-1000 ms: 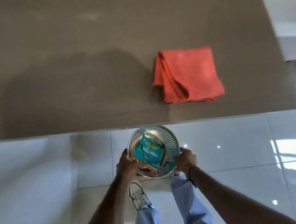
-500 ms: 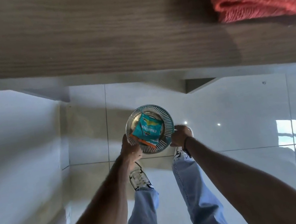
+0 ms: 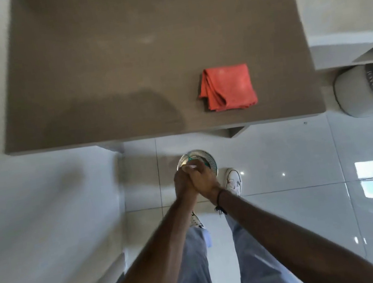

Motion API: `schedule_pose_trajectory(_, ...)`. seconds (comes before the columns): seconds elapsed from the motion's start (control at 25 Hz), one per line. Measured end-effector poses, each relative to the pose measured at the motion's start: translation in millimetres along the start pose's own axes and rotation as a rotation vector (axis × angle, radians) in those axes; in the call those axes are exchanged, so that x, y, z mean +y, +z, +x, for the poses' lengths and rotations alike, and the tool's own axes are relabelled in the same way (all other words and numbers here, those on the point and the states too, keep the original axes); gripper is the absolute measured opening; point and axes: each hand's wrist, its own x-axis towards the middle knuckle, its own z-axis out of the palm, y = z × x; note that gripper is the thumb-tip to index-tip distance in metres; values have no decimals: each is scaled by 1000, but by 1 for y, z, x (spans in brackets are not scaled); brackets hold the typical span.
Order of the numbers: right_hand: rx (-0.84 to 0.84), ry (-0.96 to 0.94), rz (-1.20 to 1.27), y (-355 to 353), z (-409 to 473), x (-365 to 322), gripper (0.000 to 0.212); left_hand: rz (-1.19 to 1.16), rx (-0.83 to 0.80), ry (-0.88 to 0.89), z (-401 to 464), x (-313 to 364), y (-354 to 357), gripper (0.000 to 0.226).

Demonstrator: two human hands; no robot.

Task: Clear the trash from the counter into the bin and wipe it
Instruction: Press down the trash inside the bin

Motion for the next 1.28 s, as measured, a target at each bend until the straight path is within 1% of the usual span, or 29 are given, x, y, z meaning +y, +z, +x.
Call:
schedule_pose_trajectory(0.08, 48, -90, 15, -20, -40, -43, 37, 139, 86, 54, -45, 38, -25, 33)
schedule_pose_trajectory(0.12, 79, -150, -22, -32, -57, -63, 37, 191, 116, 94, -62, 53, -35, 31)
schedule_pose_trajectory(0.16, 132, -211, -84, -43, -71, -79, 35, 238, 130, 139, -74, 64, -44, 32)
schedule_pose_trajectory(0.24, 290, -340, -218, -66, -89, -108, 30, 358, 116, 262, -96, 86, -57, 35)
schedule_pose_trajectory(0.32, 398, -393, -298, -90, -92, -131, 27, 380, 126, 357, -104, 110, -62, 28)
schedule_pose_trajectory(0.4, 468, -379, -297, -119, -87, -147, 26, 298, 181, 394, -108, 142, -66, 21)
schedule_pose_trajectory(0.48, 526, -324, -254, -151, -76, -155, 36, 252, 258, 408, -103, 171, -70, 20)
schedule_pose_trajectory(0.6, 545, -174, -202, -189, -52, -156, 58, 288, 264, 410, -82, 207, -64, 32)
schedule_pose_trajectory(0.68, 475, -88, -165, -205, -31, -156, 63, 298, 209, 390, -65, 225, -54, 43)
schedule_pose_trajectory(0.8, 355, -17, -121, -223, 0, -159, 59, 253, 131, 402, -43, 247, -31, 45)
schedule_pose_trajectory(0.88, 349, -11, -116, -243, 20, -161, 49, 216, 147, 414, -29, 268, -13, 44)
schedule_pose_trajectory(0.96, 376, -4, -68, -277, 40, -165, 40, 146, 138, 431, -16, 298, 10, 40)
schedule_pose_trajectory(1.04, 430, 18, 17, -326, 62, -171, 37, 106, 91, 452, -6, 343, 42, 35)
schedule_pose_trajectory(1.2, 565, 11, 116, -432, 99, -180, 27, 116, 54, 515, 13, 439, 113, 30)
schedule_pose_trajectory(1.28, 608, 8, 138, -476, 118, -182, 24, 177, 36, 524, 23, 480, 146, 30)
